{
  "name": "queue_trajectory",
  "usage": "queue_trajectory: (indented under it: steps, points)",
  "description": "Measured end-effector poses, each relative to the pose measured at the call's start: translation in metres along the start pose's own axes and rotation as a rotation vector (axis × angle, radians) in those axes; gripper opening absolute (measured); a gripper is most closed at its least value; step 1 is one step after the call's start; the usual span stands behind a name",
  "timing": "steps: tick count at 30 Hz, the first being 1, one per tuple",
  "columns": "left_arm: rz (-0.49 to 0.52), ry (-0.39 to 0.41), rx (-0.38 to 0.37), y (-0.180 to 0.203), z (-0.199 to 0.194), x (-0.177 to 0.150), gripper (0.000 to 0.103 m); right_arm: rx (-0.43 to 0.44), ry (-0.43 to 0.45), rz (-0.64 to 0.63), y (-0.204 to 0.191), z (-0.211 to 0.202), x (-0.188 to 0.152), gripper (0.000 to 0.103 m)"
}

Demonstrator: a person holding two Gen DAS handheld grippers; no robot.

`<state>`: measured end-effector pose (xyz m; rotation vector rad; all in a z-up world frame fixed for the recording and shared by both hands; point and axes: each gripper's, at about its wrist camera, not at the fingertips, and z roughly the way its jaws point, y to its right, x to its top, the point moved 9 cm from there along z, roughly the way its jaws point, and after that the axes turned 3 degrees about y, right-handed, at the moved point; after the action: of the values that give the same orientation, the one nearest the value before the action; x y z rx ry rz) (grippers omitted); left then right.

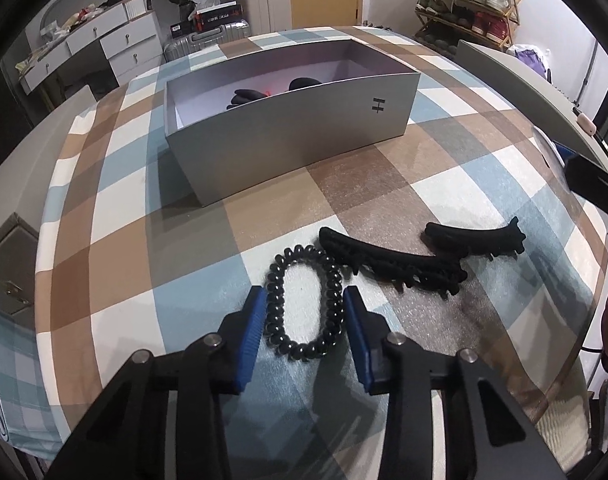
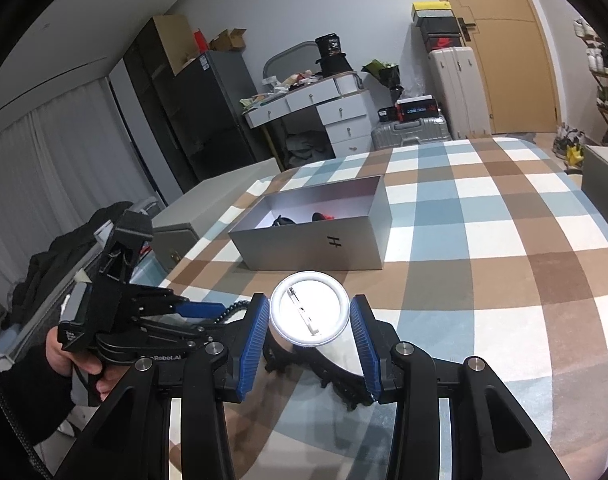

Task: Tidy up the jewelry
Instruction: 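Grasp the black beaded bracelet with the left gripper while the right gripper carries the white badge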

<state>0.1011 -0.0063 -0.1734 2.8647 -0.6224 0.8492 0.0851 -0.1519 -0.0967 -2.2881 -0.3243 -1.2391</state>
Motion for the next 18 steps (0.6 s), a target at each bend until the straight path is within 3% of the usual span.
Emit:
queue_trajectory:
  steps: [9,18]
  points:
    - [0.017,0.037,0.083,-0.010,-0.025,-0.007,0.033,0.007,0.010,-0.001,-0.004,-0.008,0.006,0.041]
    - [-0.071,0.167,0.156,-0.034,-0.069,0.009,0.033,0.017,0.021,-0.008,-0.030,0.000,0.032,0.041]
